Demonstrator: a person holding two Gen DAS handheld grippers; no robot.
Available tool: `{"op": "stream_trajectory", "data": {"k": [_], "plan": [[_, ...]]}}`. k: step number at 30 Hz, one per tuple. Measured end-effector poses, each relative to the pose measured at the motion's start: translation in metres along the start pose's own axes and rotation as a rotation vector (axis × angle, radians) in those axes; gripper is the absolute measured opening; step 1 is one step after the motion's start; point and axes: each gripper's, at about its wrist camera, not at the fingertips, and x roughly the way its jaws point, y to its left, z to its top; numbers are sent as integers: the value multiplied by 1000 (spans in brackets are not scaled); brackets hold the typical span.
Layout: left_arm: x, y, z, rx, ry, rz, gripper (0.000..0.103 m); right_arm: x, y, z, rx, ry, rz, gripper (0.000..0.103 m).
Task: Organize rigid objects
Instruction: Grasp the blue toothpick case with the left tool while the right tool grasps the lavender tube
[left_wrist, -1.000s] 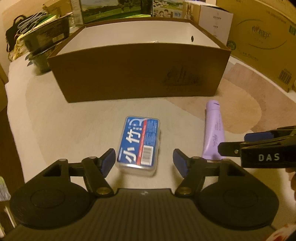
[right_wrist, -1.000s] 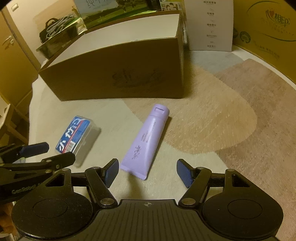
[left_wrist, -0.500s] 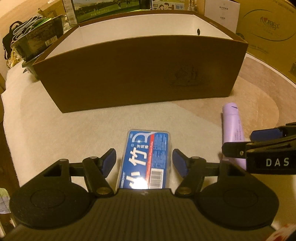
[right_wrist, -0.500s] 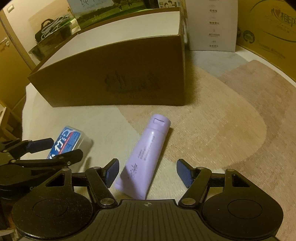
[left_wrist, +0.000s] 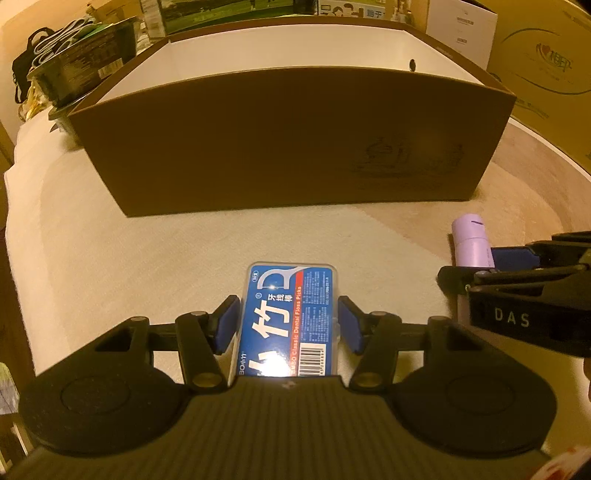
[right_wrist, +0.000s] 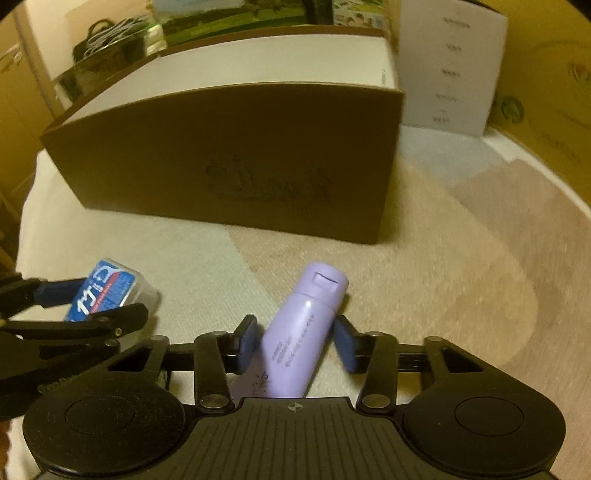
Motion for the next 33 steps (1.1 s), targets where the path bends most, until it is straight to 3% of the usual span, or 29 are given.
{"op": "stream_trajectory", "data": {"k": [4,12,24,33], "plan": [[-4,3,-5,-19,5,2,55,-2,6,-7,-106,-10,25,35],[-21,4,-28,-45,8,-4,55,-22,16,-41,-331,-5,146,34],[-59,-12,-71,-37,36,-15,55,-57,15,-86,-336,40,193,34],[-51,-13,-73,-54,73,-27,55,-55,18,-85,-258,54,160,34]]}}
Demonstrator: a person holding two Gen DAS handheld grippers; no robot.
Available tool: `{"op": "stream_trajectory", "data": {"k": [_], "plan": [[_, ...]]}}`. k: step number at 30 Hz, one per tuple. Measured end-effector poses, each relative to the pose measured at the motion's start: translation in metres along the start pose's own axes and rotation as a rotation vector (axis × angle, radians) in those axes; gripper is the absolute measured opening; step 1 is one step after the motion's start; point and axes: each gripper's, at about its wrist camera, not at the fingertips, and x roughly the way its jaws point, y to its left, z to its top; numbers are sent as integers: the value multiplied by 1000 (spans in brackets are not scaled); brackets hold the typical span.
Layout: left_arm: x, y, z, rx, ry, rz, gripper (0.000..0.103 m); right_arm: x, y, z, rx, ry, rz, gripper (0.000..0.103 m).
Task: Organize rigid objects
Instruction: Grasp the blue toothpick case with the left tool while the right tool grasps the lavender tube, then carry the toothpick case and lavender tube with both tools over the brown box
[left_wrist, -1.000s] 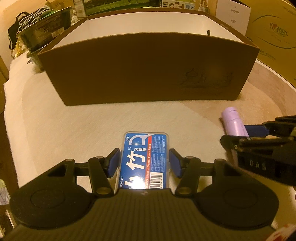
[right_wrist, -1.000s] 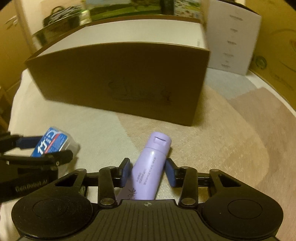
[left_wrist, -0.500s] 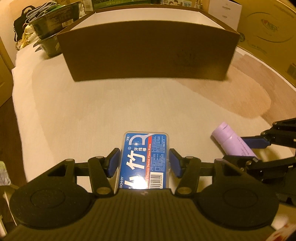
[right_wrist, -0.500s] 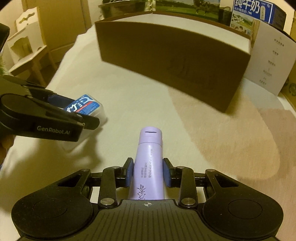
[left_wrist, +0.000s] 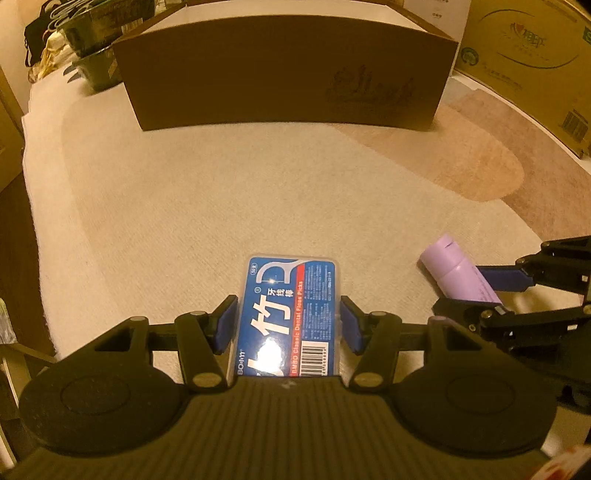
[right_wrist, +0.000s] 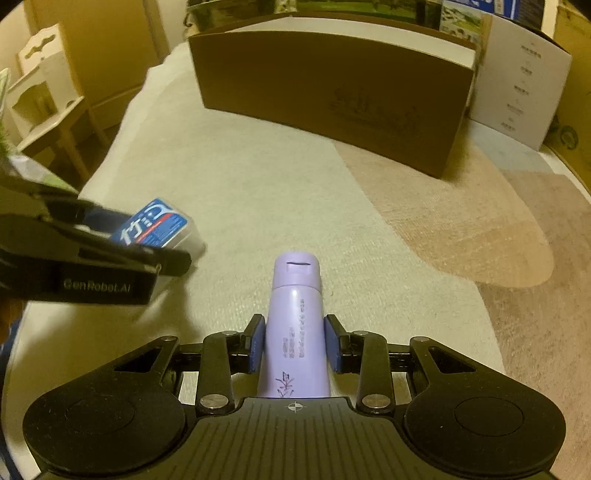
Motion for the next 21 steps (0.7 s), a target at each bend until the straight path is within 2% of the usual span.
{"op": "stream_trajectory", "data": {"k": [8,21], "plan": [[2,-3,-1,6,-8,10,55,3,4,-1,-7,-9,-29,35],[1,-3,-1,16,-6,10,55,3,5,1,-12,9,-28,34]]}}
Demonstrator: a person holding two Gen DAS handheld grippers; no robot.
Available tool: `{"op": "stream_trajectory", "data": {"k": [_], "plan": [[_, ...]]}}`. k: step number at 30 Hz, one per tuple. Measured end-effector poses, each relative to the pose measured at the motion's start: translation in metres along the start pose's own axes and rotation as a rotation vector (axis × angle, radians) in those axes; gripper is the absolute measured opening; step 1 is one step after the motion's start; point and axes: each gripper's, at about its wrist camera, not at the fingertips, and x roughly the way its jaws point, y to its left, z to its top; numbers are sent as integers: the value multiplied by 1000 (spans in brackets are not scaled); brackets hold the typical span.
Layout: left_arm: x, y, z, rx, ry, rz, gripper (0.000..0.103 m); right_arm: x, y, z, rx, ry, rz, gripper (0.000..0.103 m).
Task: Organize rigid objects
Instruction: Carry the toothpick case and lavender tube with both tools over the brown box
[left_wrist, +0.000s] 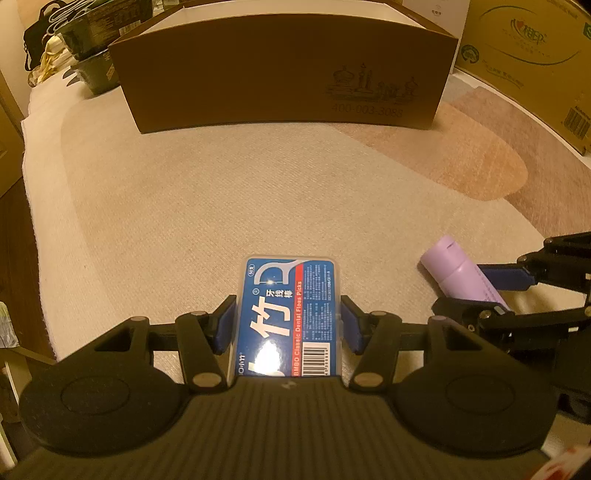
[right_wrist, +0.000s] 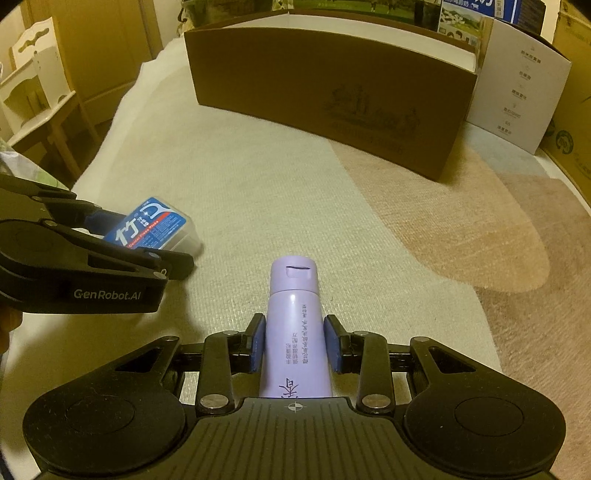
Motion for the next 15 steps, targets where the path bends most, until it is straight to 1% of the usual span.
{"op": "stream_trajectory", "data": {"k": [7,15], "plan": [[-1,1,0,1,1,-2,55,0,-1,0,16,2,14,34],[-12,7,6,-12,-31,-14,55,-8,-17,5,123,9,97,34]]}}
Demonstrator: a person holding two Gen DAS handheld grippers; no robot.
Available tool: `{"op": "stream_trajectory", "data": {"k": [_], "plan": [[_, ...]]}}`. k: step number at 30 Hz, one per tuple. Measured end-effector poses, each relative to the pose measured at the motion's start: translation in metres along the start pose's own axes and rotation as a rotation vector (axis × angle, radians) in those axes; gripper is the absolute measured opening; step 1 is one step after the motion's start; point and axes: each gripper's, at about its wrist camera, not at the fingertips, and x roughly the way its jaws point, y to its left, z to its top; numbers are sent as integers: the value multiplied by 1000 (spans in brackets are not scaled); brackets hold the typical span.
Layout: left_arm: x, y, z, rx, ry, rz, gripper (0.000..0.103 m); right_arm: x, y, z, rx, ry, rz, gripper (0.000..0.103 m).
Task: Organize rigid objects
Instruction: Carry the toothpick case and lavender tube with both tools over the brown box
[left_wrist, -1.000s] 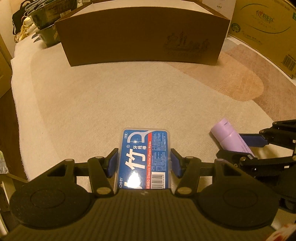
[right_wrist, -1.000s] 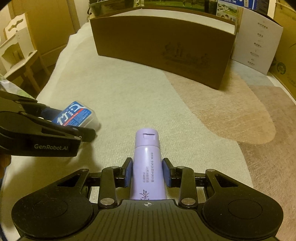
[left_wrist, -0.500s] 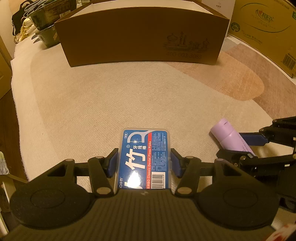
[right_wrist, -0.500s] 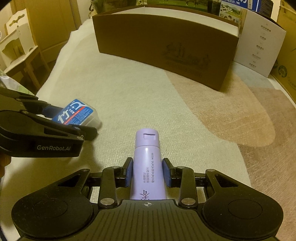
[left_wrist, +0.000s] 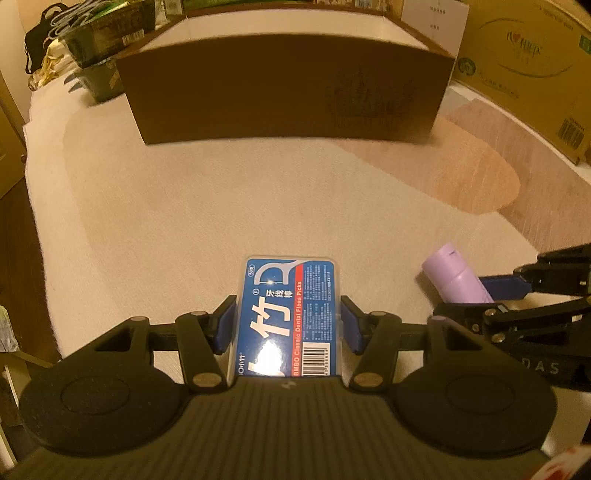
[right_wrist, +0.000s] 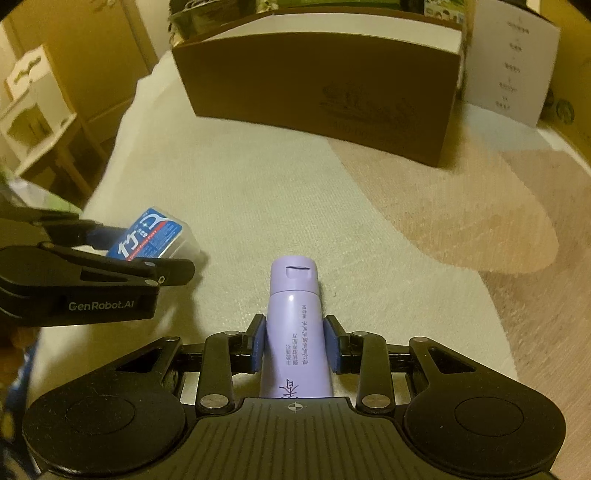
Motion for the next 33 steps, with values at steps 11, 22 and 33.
{"op": "stream_trajectory", "data": {"k": [11,22,33], "plan": [[-28,27,53,-13,-114,14,55,-32,-3,48,33,-114,82,34],[-35,49,138,23,-212,30,55,-43,0,128,2,-227,92,34],[-13,68,217,66,-233,59,55,-33,-5,226,-14,-293,98,34]]}}
